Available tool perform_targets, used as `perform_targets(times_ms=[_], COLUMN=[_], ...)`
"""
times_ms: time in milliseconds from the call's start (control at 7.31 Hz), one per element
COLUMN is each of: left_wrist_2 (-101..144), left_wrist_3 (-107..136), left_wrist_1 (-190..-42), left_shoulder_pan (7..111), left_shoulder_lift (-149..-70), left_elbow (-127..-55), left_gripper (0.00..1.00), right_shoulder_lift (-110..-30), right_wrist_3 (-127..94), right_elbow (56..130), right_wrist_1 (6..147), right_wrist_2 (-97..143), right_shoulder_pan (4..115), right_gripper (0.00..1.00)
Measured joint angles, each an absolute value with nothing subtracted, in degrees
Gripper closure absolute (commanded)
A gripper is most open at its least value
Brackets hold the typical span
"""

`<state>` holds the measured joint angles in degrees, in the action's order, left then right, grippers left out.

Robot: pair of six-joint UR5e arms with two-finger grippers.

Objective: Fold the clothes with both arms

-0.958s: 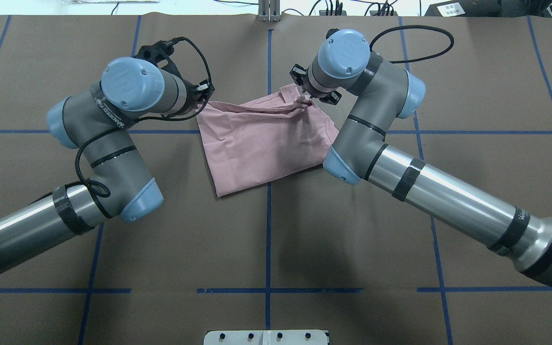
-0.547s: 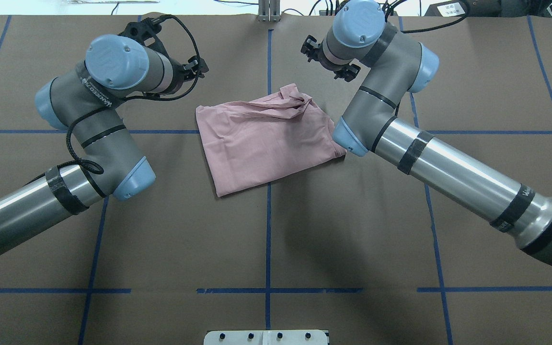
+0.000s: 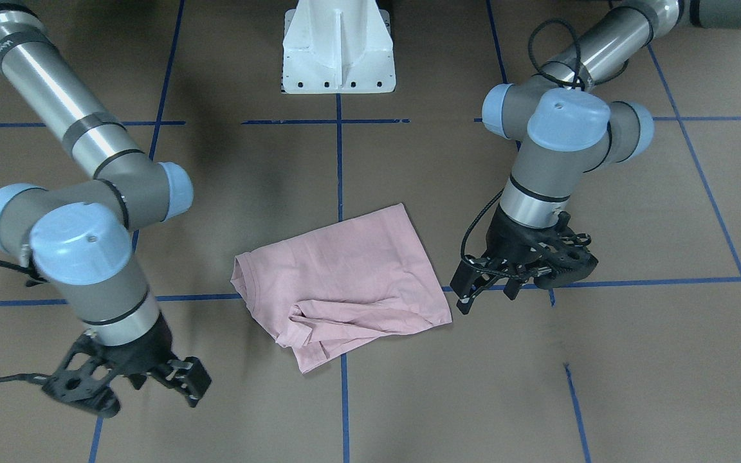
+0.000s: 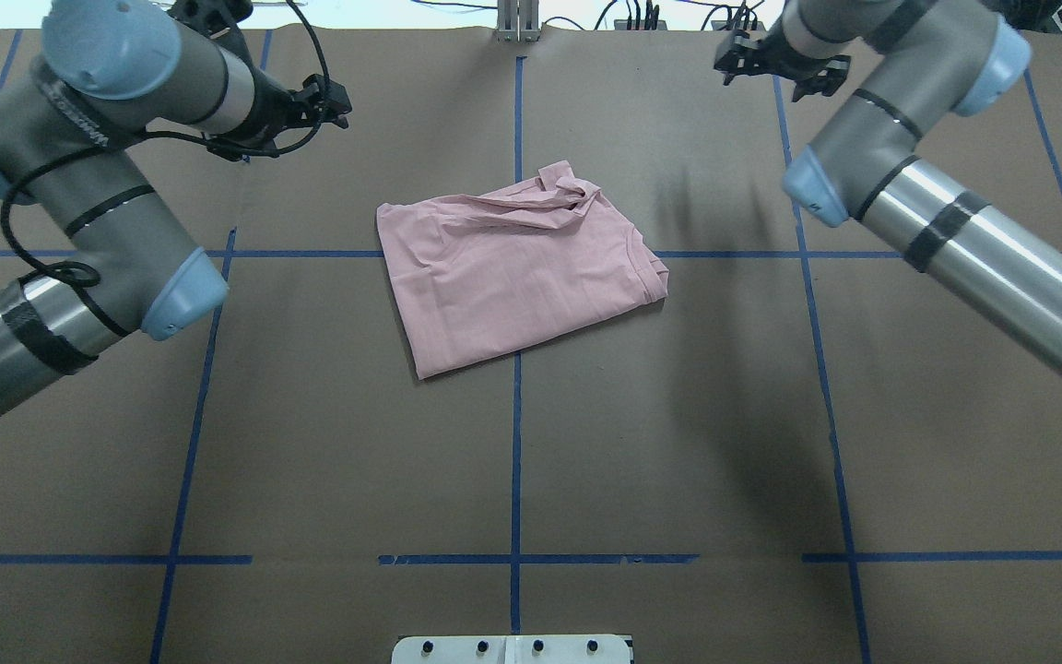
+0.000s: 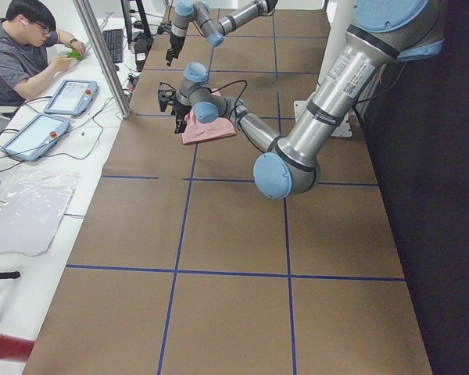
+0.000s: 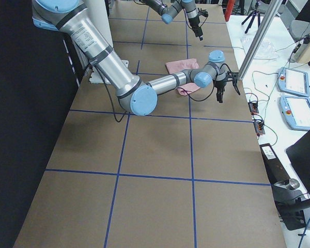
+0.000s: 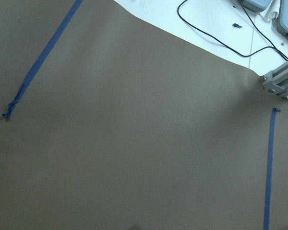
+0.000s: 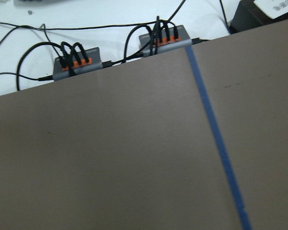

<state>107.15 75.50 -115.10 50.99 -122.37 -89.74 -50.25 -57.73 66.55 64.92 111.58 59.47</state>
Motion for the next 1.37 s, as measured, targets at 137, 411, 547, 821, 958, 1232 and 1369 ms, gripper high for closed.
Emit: perform_targets(times_ms=[137, 411, 547, 821, 958, 1232, 1369], left_wrist_2=[108.69, 110.84, 113.16, 120.47, 124.88, 131.16, 132.07], left_wrist_3=[68.35, 51.85, 43.80, 25.18, 15.23, 3.44, 1.86], left_wrist_1=[-111.90, -101.00, -95.41, -88.00, -86.66, -87.35, -89.67], left_shoulder_pan=[53.43, 59.53, 63.48, 72.92, 76.94, 82.01, 82.71], left_shoulder_lift=[-119.04, -112.39, -110.33, -105.89, -101.94, -93.87, -91.98], left_elbow=[-94.26, -103.61, -106.70, -108.60, -108.66, -108.32, -106.69], left_gripper=[0.00, 0.00, 0.00, 0.00, 0.00, 0.00, 0.00], right_shoulder_lift=[-55.14, -65.24, -70.23, -77.34, -78.86, -80.22, -81.08], right_wrist_3=[-46.19, -26.23, -18.36, -4.15, -0.34, 1.77, 1.78], right_elbow=[70.59, 80.70, 85.56, 90.19, 91.17, 94.49, 95.58], right_wrist_1=[68.93, 78.86, 83.47, 90.54, 93.69, 97.68, 98.10], right_wrist_2=[115.27, 122.12, 124.93, 132.59, 135.23, 137.03, 136.84], right_shoulder_pan=[64.11, 72.60, 76.23, 83.63, 86.06, 87.66, 87.66], right_gripper=[0.00, 0.00, 0.00, 0.00, 0.00, 0.00, 0.00])
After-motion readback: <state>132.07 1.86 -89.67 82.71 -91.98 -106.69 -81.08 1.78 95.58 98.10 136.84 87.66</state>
